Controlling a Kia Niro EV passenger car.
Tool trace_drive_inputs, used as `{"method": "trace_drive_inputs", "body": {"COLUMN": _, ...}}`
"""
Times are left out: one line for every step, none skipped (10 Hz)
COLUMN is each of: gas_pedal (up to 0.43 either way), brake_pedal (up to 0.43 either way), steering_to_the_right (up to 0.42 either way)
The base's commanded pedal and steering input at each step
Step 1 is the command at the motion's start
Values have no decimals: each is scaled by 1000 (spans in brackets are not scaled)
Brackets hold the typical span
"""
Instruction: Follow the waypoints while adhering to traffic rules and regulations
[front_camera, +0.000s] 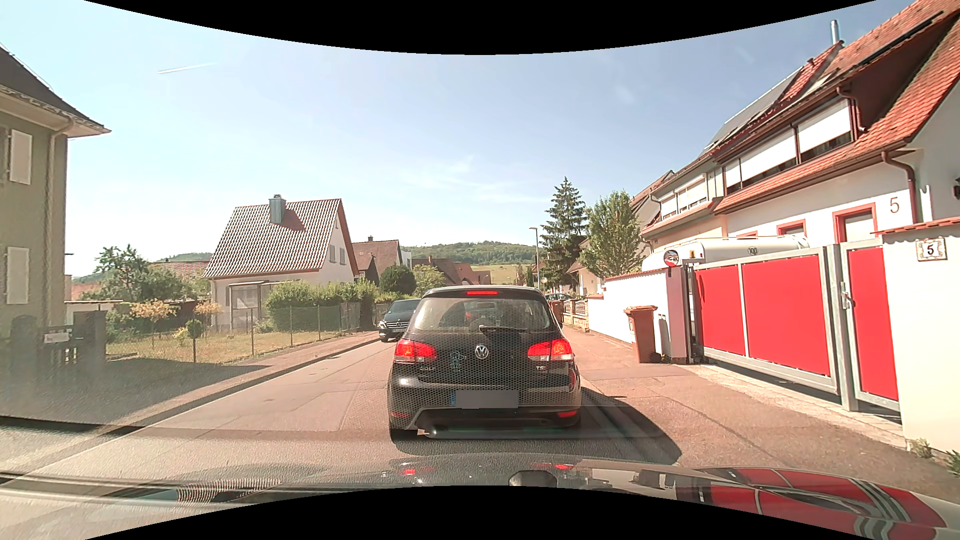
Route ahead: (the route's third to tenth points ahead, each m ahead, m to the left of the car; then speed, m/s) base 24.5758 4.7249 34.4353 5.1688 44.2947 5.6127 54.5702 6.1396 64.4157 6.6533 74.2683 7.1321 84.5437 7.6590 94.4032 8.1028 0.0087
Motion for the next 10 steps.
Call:
{"method": "trace_drive_inputs", "body": {"gas_pedal": 0, "brake_pedal": 220, "steering_to_the_right": 0}}
{"method": "trace_drive_inputs", "body": {"gas_pedal": 0, "brake_pedal": 220, "steering_to_the_right": 0}}
{"method": "trace_drive_inputs", "body": {"gas_pedal": 0, "brake_pedal": 220, "steering_to_the_right": 0}}
{"method": "trace_drive_inputs", "body": {"gas_pedal": 0, "brake_pedal": 220, "steering_to_the_right": 0}}
{"method": "trace_drive_inputs", "body": {"gas_pedal": 0, "brake_pedal": 226, "steering_to_the_right": -1}}
{"method": "trace_drive_inputs", "body": {"gas_pedal": 0, "brake_pedal": 220, "steering_to_the_right": 0}}
{"method": "trace_drive_inputs", "body": {"gas_pedal": 0, "brake_pedal": 220, "steering_to_the_right": 0}}
{"method": "trace_drive_inputs", "body": {"gas_pedal": 0, "brake_pedal": 220, "steering_to_the_right": 0}}
{"method": "trace_drive_inputs", "body": {"gas_pedal": 0, "brake_pedal": 226, "steering_to_the_right": 0}}
{"method": "trace_drive_inputs", "body": {"gas_pedal": 0, "brake_pedal": 220, "steering_to_the_right": 0}}
